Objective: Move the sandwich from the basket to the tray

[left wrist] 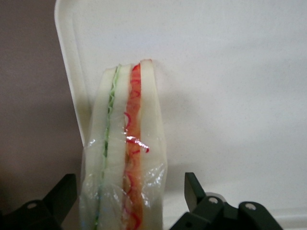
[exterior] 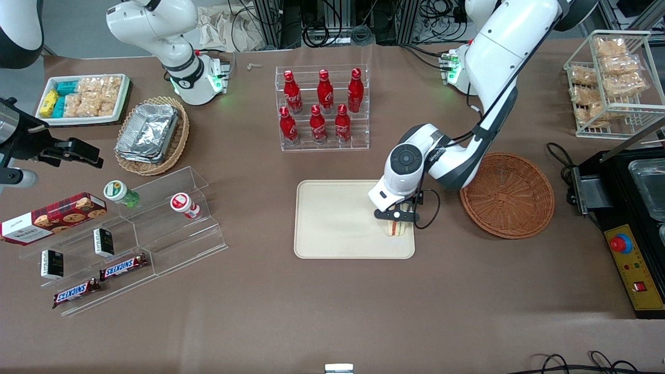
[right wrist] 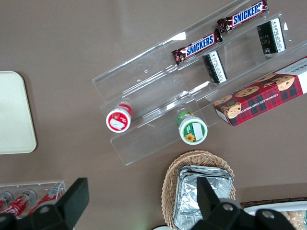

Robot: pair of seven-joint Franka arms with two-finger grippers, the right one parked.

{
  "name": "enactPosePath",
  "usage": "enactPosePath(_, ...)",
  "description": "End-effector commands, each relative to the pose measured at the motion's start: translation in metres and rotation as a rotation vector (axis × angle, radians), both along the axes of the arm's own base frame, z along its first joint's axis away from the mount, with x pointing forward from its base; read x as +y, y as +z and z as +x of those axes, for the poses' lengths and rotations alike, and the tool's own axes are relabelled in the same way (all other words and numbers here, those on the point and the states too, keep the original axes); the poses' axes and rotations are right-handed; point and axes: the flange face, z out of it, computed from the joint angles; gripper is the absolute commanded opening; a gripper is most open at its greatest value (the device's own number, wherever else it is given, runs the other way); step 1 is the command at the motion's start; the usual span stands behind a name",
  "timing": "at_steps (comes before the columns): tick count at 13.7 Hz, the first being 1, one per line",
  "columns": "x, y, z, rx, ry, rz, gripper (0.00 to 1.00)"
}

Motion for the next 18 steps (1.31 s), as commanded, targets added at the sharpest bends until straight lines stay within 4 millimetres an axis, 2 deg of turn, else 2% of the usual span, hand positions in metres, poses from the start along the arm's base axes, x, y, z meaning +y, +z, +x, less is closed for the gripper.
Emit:
enactPosePath(1,0.009,0.053,0.01,-0.019,0.074,-0.018,1.0)
enactPosePath(6,0.02,0.154,0.014,-0.119,0.128,-0.049,1.0)
enactPosePath(7,0.022,0.168,0.016,-0.128,0.136,-0.051,1.0)
enactPosePath(9,0.041,0.195,0.031,-0.12,0.181,-0.041,1.0)
enactPosePath(11,0.051,0.233,0.052,-0.142,0.221,-0.094,1.0)
enactPosePath(13,0.081,0.255,0.068,-0.13,0.233,-0.104,1.0)
enactPosePath(14,0.093,0.27,0.071,-0.111,0.205,-0.095,1.0)
enactPosePath(16,0.133,0.288,0.081,-0.061,0.156,-0.067,1.0)
enactPosePath(18,0.165,0.313,0.08,-0.055,0.131,-0.094,1.0)
